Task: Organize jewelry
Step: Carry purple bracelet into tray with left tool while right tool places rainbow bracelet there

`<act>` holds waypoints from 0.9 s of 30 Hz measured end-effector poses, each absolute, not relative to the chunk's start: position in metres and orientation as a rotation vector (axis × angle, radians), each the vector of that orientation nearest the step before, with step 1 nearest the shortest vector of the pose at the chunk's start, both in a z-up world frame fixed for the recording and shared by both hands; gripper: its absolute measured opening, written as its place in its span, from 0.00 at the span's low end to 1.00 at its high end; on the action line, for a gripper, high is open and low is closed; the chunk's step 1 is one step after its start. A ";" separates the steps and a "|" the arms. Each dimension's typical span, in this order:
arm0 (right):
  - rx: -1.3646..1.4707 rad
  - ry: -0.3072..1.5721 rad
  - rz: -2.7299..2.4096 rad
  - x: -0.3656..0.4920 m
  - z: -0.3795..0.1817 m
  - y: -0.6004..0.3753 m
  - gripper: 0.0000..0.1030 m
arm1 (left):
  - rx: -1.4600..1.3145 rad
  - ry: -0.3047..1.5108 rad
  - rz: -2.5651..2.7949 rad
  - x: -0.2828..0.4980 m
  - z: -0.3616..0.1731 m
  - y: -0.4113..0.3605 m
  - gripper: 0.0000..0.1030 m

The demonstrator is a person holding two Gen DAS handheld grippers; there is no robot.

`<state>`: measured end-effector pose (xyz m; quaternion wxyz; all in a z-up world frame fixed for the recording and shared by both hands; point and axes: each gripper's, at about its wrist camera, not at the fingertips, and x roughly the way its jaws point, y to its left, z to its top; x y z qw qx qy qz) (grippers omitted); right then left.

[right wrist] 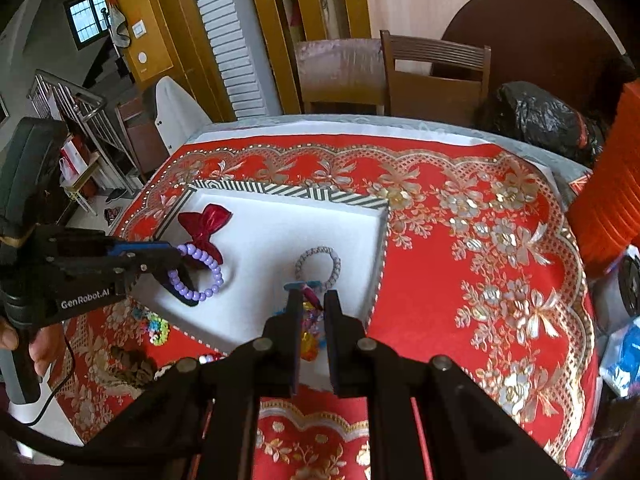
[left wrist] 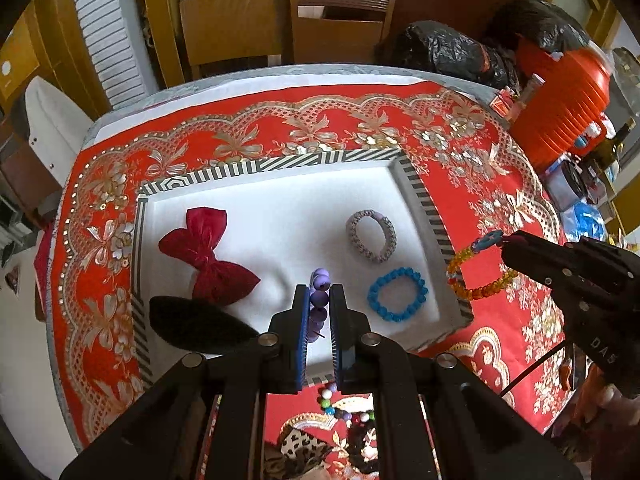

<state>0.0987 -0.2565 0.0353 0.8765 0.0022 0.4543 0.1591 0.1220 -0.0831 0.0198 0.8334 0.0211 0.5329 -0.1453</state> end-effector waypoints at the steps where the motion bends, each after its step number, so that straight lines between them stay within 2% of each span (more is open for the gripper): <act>1: 0.004 0.950 0.335 0.103 0.035 -0.255 0.10 | 0.037 1.132 -0.306 0.126 0.019 -0.082 0.00; 17: 0.077 1.001 0.408 0.204 0.006 -0.225 0.10 | -0.086 1.185 -0.255 0.201 -0.010 -0.072 0.00; 27: 0.052 1.070 0.284 0.256 -0.047 -0.238 0.10 | -0.122 1.232 -0.177 0.219 -0.040 -0.044 0.00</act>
